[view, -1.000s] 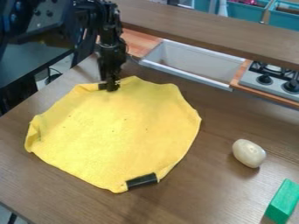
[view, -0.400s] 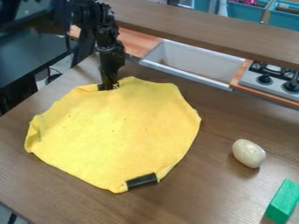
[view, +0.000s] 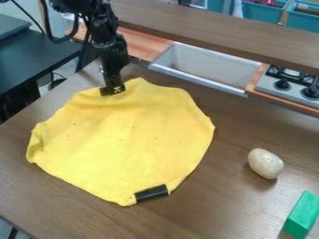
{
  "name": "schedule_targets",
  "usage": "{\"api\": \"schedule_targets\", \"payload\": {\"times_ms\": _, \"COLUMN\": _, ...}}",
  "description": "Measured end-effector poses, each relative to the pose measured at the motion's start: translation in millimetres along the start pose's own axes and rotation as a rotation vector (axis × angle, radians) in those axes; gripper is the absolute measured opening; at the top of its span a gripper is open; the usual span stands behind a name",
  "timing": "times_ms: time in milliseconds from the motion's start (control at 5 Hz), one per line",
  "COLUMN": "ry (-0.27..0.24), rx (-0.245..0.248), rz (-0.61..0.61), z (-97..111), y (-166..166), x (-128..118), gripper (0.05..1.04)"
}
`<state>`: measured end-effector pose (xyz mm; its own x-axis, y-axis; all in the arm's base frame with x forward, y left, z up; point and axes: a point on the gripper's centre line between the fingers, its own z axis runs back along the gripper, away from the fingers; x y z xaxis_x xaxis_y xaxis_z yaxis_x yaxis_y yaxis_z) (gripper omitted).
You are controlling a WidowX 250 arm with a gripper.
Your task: Fold the cloth from the top left to bottom right
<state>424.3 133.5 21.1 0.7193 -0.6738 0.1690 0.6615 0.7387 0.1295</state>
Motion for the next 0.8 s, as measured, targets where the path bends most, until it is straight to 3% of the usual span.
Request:
{"api": "schedule_targets", "payload": {"times_ms": 200, "ry": -0.028, "rx": 0.033, "rz": -0.096, "z": 11.4, "y": -36.1, "x": 6.6, "gripper": 0.064}}
{"api": "schedule_targets", "payload": {"times_ms": 400, "ry": -0.042, "rx": 0.066, "rz": -0.209, "z": 8.9, "y": -69.7, "x": 6.1, "gripper": 0.064}}
{"api": "schedule_targets", "payload": {"times_ms": 600, "ry": -0.032, "rx": 0.064, "rz": -0.318, "z": -8.3, "y": -105.1, "x": 7.1, "gripper": 0.064}}
{"api": "schedule_targets", "payload": {"times_ms": 800, "ry": -0.053, "rx": 0.077, "rz": -0.381, "z": -1.1, "y": -126.8, "x": 5.5, "gripper": 0.064}}
